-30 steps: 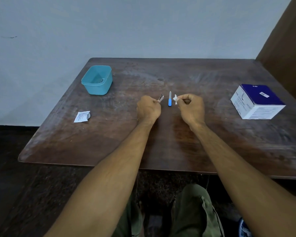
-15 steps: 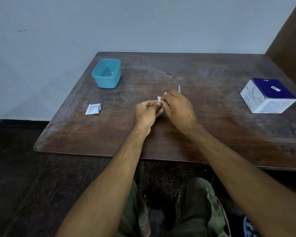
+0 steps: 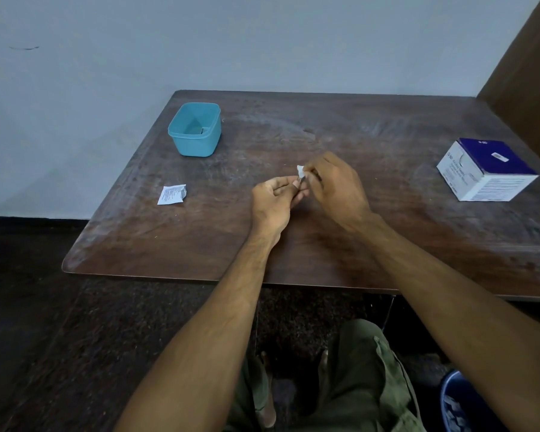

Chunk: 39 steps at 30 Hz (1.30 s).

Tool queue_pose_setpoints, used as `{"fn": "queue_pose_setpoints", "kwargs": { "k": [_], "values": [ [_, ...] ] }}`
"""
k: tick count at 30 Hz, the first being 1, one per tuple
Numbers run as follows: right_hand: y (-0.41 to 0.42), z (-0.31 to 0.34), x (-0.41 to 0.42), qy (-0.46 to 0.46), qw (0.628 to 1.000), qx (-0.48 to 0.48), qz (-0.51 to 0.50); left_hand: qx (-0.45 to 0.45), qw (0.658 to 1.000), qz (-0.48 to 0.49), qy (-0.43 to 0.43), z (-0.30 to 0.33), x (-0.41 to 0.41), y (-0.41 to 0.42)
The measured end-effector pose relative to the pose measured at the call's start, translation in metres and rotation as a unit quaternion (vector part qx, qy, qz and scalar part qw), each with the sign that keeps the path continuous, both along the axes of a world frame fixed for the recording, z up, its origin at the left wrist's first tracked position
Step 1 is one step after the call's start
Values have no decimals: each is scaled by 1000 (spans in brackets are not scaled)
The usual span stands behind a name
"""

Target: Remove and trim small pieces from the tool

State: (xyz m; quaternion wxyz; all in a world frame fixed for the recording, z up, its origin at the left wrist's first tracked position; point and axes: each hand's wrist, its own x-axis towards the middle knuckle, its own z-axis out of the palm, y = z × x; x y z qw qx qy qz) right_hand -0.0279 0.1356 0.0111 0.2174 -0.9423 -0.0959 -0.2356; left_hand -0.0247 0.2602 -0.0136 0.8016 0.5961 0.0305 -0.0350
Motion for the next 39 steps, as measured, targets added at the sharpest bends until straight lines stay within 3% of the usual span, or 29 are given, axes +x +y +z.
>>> {"fn": "queue_pose_setpoints", "kwargs": {
  "k": [3,8,13,18,21,25,31,35,37,39],
  "values": [
    [0,4,3,-8,1000,8,-18,-4,1000,2,-7,0,-1,0],
    [9,-4,-7,-15,998,-41,37,-3,1000,19,-11,-2,1,2],
    [1,11,7,-20,999,-29,-35,13,999,34,-24,-3,-1,-1],
    [18,10,1,19,991,-131,24,134,982,114,-62,-9,-1,-2],
    [19,17,5,34,991,-132,4,178,971,135,-83,-8,-2,-4],
    [15,33,16,74,986,-144,-39,191,964,151,-103,-10,-2,-5],
    [31,36,12,86,975,-201,28,200,959,165,-113,-9,-3,-4],
    [14,34,30,72,993,-90,-8,113,980,149,-75,-8,-2,-3],
    [9,29,32,71,993,90,-4,24,990,130,-49,-5,-2,-1],
    [8,21,30,73,965,252,-9,-37,993,111,-31,-2,-1,2]
  ]
}}
